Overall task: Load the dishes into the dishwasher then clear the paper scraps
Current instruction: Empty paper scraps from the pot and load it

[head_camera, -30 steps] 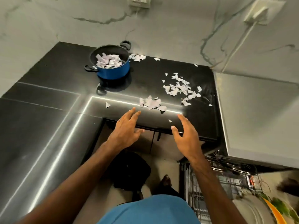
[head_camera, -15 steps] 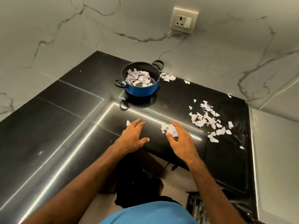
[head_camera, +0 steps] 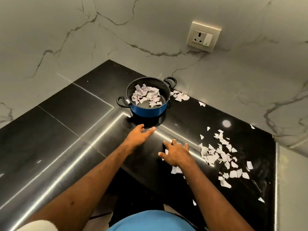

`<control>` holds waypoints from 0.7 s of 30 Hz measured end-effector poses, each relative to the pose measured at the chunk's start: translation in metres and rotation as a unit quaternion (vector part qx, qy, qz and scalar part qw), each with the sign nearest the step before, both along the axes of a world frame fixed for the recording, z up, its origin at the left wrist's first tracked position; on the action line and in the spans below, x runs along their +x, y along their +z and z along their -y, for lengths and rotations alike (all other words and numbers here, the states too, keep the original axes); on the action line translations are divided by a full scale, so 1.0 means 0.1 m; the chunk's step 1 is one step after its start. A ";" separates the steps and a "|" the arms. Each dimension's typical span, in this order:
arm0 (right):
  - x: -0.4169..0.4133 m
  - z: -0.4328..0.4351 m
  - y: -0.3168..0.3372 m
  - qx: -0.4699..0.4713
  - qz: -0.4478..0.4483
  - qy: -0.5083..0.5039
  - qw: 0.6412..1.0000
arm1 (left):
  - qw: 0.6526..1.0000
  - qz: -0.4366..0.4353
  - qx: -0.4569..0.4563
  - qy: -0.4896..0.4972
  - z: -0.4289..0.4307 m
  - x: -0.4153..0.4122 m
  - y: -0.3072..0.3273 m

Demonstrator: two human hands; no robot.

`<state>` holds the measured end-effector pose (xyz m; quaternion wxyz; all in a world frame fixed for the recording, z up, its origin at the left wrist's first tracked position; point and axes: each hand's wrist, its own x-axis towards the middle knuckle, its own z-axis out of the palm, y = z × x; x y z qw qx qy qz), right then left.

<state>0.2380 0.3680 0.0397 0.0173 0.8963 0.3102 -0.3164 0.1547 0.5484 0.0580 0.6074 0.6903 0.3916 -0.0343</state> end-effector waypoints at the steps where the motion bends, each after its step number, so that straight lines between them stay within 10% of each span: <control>1: 0.06 -0.05 0.02 -0.011 -0.006 0.009 1.000 | 0.995 0.033 -0.071 0.058 -0.03 0.10 0.00; 8: 0.33 -0.27 0.25 -0.084 -0.043 0.091 0.991 | 0.875 0.156 -0.327 0.320 -0.23 0.66 -0.05; 21: 0.50 -0.33 0.47 -0.065 -0.079 0.108 0.989 | 0.866 0.104 -0.270 0.408 -0.35 1.14 -0.02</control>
